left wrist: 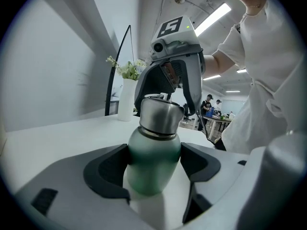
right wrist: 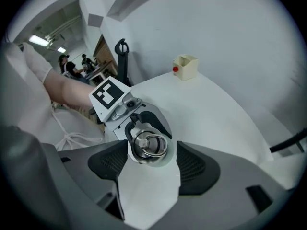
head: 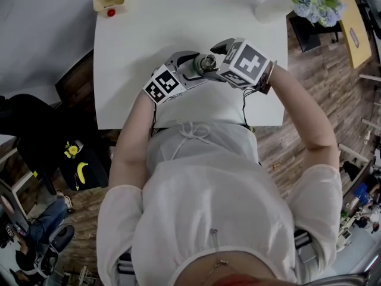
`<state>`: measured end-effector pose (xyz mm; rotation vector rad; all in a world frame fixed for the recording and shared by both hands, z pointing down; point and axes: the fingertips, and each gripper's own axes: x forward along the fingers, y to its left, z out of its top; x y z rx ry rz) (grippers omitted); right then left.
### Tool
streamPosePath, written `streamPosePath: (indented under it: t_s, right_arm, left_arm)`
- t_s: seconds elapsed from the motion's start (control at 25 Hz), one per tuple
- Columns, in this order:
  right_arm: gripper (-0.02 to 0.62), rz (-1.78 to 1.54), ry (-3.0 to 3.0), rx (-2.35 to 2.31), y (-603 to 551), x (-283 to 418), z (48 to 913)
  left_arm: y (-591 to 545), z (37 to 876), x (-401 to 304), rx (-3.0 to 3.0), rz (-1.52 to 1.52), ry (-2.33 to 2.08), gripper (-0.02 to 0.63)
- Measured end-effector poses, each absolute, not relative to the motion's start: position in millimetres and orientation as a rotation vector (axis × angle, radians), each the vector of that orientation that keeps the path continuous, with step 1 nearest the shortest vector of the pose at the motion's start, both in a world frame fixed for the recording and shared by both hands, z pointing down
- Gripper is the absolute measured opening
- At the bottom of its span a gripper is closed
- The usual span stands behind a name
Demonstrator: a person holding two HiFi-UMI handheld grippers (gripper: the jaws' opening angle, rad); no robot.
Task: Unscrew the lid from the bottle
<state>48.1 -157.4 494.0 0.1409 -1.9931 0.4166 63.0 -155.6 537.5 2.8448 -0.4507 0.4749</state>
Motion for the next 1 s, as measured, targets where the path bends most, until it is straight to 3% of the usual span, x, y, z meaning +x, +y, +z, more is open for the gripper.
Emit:
streamPosePath:
  t_s: [0.24,0.48,1.0]
  right_arm:
    - [0.323,0.648,-2.023,0.476,-157,40,488]
    - [0.262,0.71,-1.958,0.679,-168,46,494]
    - [0.256,0.437,-1.91,0.208,-160,41,497]
  left_arm:
    - [-156,538,63,2.844,0.469,-0.45,0.359]
    - [-157,538,64,2.828,0.443,-0.452,0.359]
    - [-156,538,64,2.836,0.465,-0.458,0.359]
